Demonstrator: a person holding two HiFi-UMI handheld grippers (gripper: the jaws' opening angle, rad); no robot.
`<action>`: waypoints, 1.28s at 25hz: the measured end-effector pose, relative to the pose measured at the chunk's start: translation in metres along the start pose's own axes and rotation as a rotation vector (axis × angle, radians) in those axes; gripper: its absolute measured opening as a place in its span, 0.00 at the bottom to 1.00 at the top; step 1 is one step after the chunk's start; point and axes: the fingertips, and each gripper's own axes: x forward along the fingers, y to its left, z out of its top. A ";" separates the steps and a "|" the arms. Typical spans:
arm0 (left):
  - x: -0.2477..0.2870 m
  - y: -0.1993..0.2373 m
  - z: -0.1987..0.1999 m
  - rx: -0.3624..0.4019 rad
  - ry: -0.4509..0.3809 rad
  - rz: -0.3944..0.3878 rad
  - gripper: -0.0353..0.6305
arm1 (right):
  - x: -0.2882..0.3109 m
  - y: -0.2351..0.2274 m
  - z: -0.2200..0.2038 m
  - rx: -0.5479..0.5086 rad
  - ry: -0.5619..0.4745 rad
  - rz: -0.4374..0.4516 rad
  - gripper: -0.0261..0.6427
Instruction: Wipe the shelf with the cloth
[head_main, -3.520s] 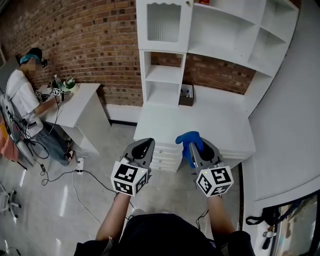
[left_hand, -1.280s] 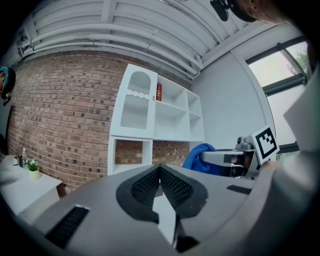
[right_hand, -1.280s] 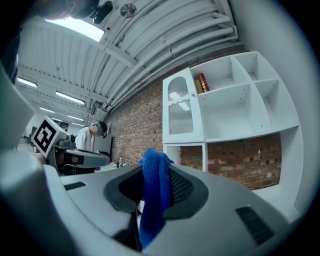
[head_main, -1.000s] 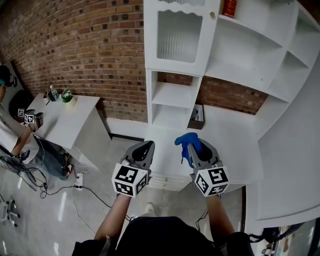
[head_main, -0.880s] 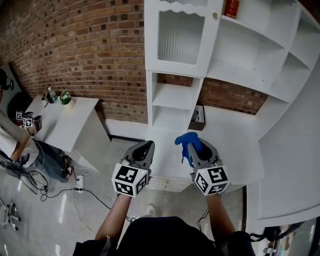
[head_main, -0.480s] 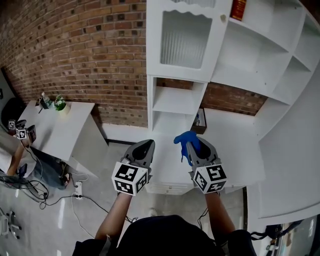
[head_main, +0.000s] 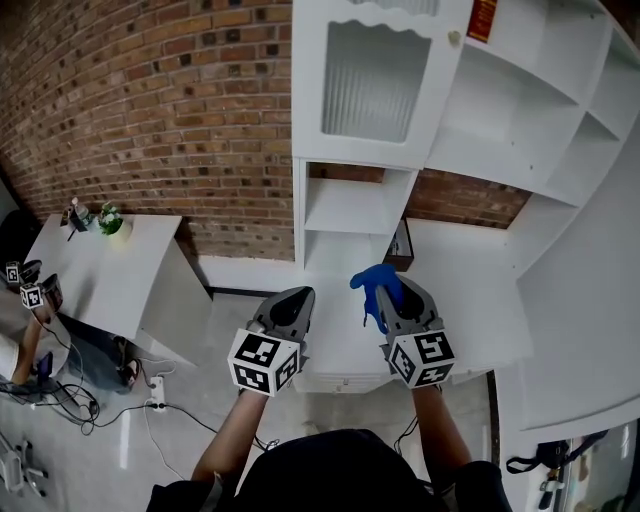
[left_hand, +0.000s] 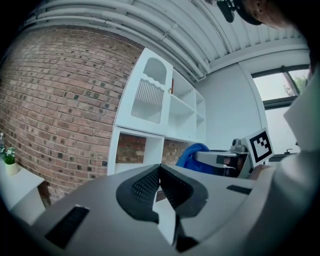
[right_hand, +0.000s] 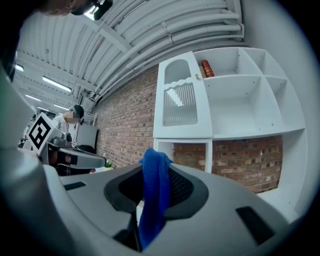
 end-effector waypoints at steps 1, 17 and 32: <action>0.002 0.000 -0.001 0.000 0.003 -0.004 0.08 | 0.001 -0.002 0.000 0.001 0.000 -0.005 0.19; 0.038 0.016 -0.001 -0.001 0.016 0.008 0.08 | 0.033 -0.033 -0.003 0.011 -0.008 0.001 0.19; 0.094 0.043 0.012 0.001 0.005 0.046 0.08 | 0.088 -0.078 0.002 -0.013 -0.016 0.021 0.19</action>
